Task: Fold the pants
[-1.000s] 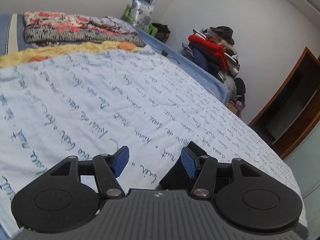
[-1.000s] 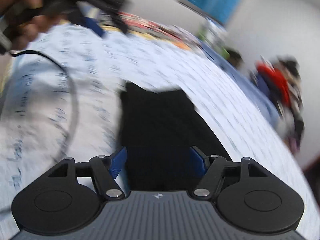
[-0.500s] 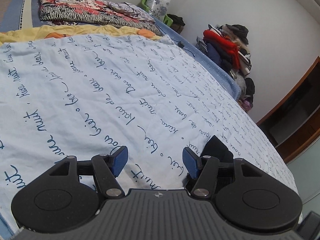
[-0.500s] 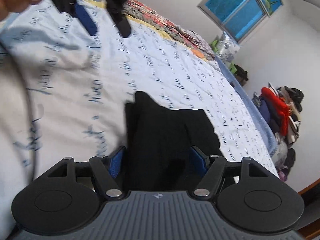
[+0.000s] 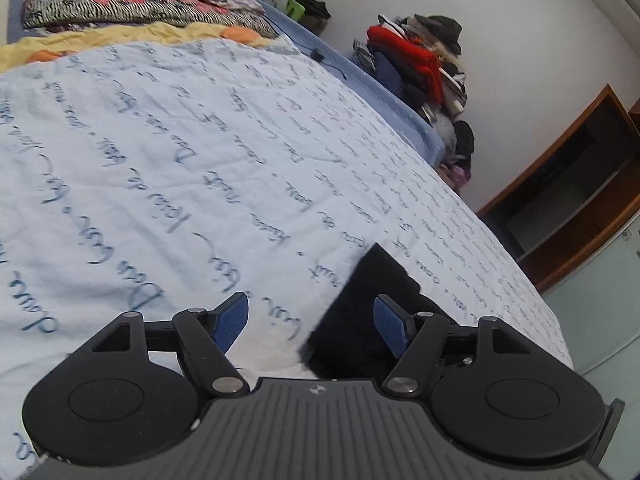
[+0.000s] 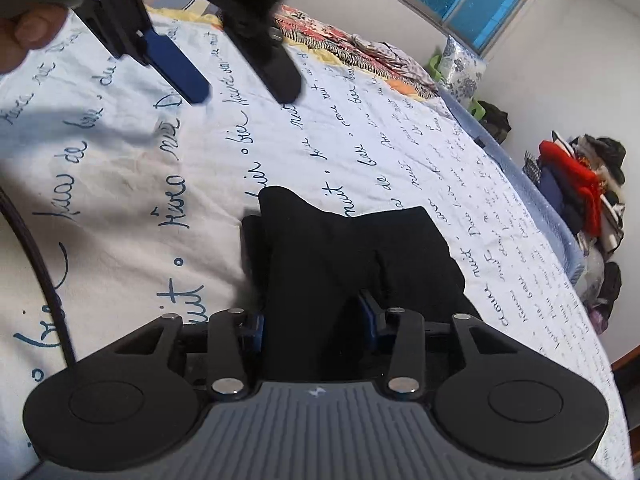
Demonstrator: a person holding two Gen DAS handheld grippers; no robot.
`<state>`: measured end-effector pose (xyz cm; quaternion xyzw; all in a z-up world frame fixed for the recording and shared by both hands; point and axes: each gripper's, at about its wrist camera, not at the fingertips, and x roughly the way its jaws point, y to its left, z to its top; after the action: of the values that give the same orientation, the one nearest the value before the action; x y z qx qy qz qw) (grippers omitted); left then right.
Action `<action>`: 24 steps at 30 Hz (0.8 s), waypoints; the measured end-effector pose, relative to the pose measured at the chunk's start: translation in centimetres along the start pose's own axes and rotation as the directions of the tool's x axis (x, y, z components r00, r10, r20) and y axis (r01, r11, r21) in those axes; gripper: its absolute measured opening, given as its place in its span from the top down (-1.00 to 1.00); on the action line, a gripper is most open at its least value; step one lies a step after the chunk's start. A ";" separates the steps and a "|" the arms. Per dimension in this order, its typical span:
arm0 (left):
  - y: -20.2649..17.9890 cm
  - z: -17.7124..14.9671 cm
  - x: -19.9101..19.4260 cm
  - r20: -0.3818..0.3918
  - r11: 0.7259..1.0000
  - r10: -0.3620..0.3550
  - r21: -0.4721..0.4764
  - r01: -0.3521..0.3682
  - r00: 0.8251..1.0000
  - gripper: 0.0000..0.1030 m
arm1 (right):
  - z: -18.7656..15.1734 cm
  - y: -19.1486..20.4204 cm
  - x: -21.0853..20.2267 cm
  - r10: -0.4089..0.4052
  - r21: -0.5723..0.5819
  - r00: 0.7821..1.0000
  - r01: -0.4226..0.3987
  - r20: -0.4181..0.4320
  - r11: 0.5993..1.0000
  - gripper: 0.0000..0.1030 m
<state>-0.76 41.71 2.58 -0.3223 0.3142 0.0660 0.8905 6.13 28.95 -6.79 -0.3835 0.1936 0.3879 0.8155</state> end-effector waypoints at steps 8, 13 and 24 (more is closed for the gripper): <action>-1.7 0.4 1.5 -0.042 1.000 -0.012 -0.003 0.012 0.999 -0.38 | -0.1 -0.4 -0.2 0.015 0.042 1.000 -0.015 0.013 0.999 0.37; -1.5 0.9 2.3 -0.070 0.998 -0.037 -0.045 0.034 0.997 -0.39 | -0.1 -0.8 -1.1 0.025 0.069 0.999 -0.027 0.038 0.997 0.65; -0.2 0.1 6.8 -0.234 0.966 -0.164 -0.237 0.107 0.958 -0.39 | -0.2 -2.1 -2.4 0.023 0.113 0.997 -0.032 0.080 0.993 0.69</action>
<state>4.78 41.08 -1.38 -0.4463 0.3924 -0.0024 0.8043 6.25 26.80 -4.49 -0.3180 0.1886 0.4019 0.8377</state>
